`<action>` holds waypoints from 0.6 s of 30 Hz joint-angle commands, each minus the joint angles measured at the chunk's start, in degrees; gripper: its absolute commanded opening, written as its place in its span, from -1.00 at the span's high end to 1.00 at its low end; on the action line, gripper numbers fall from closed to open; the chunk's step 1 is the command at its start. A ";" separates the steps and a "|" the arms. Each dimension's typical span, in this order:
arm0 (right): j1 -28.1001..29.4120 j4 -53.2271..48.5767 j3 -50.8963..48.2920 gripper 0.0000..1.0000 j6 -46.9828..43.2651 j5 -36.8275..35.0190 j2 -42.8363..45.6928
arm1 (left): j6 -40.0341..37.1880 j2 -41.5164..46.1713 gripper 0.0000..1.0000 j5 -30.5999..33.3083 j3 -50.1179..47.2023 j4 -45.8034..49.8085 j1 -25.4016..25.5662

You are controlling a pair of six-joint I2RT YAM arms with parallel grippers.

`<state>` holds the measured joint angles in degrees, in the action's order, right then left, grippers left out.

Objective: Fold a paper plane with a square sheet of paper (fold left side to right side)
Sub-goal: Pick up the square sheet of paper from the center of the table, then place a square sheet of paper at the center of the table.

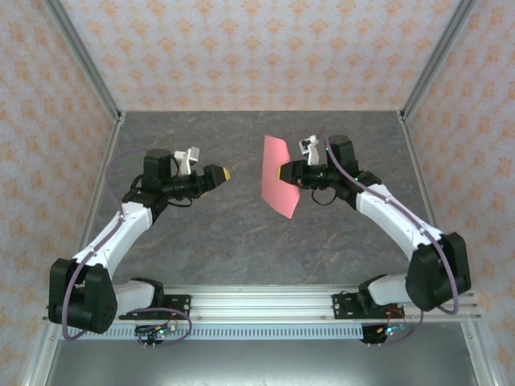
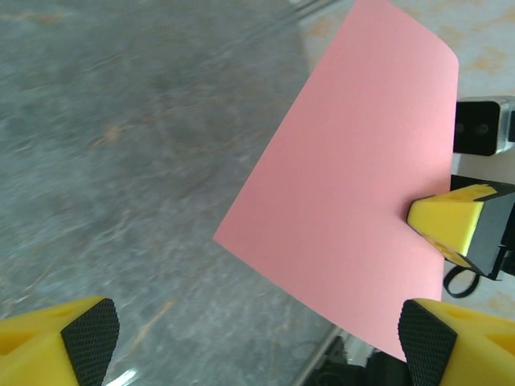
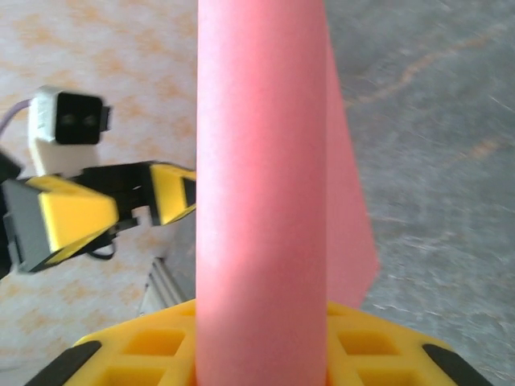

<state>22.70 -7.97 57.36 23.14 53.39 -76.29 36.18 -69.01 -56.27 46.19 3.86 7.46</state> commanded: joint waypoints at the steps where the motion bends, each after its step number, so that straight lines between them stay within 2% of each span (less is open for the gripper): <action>1: 0.04 -0.68 3.54 0.39 -1.80 8.69 2.86 | 3.07 1.60 -0.88 -6.77 4.84 -7.04 0.40; 9: 0.41 -5.04 11.20 0.41 -2.54 16.22 7.75 | -1.78 -0.26 -0.91 -9.24 14.05 -4.60 6.88; 13: 1.54 -9.64 15.29 0.41 -5.22 18.80 8.17 | -2.13 -0.80 -0.92 -9.34 16.77 -4.76 8.80; 18: 2.94 -10.38 17.52 0.41 -6.03 20.18 11.02 | -1.67 -1.02 -0.93 -9.27 18.08 -7.03 11.31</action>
<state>24.88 -16.78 72.90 19.18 70.43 -67.22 35.51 -69.82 -64.14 62.22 -0.16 17.56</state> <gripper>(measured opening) 0.297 0.963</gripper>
